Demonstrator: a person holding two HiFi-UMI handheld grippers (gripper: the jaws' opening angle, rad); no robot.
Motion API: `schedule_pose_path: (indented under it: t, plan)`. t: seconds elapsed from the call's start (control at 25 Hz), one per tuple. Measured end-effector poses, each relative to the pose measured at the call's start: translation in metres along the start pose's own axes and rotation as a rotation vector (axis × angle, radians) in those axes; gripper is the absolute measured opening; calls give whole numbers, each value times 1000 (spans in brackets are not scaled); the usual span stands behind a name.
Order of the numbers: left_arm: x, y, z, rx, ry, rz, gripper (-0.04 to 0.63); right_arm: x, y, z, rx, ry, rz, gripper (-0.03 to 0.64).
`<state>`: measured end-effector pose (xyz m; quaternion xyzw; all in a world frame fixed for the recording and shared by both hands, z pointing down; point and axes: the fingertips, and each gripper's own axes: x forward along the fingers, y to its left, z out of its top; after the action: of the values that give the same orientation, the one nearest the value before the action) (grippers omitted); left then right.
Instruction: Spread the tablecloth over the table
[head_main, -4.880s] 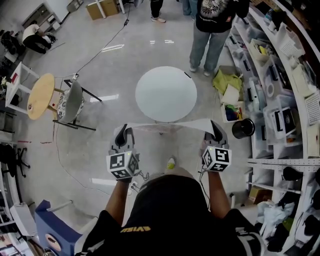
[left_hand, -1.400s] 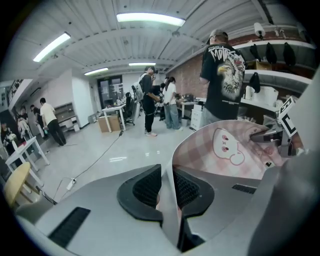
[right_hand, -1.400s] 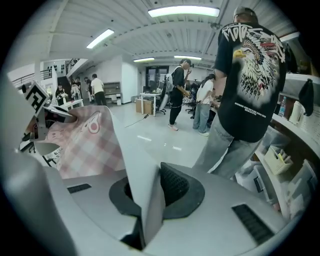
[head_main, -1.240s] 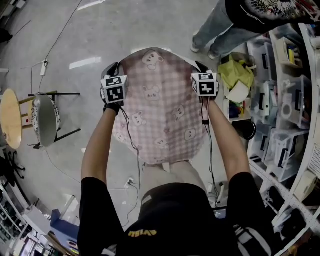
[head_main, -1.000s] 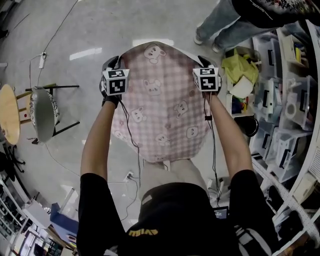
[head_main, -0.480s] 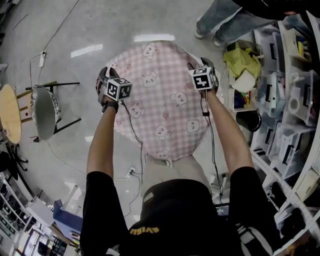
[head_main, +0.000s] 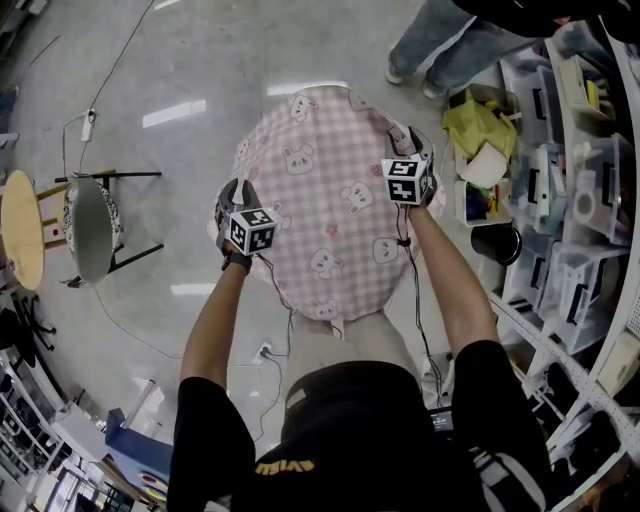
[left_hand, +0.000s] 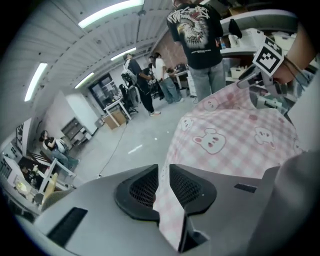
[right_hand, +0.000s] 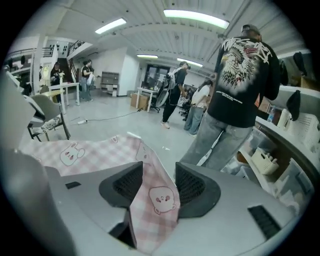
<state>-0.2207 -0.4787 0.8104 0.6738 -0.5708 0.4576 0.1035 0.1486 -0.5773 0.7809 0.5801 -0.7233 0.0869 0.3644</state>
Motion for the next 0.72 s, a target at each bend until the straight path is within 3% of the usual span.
schedule_pose_path:
  t: [0.12, 0.28, 0.36, 0.52, 0.72]
  plan:
    - [-26, -7, -6, -71, -33, -17, 81, -14, 1, 4, -9, -45, -30, 209]
    - [-79, 2, -12, -347, -72, -20, 80, -51, 0, 0, 102, -97, -52, 210]
    - [-107, 4, -17, -422, -95, -20, 78, -78, 4, -6, 153, -114, -46, 210]
    - [-153, 6, -28, -485, -134, -32, 75, -145, 20, -32, 205, -108, -32, 206]
    - [-206, -2, -22, -454, -227, -140, 44, -230, 36, -60, 271, -82, -42, 147]
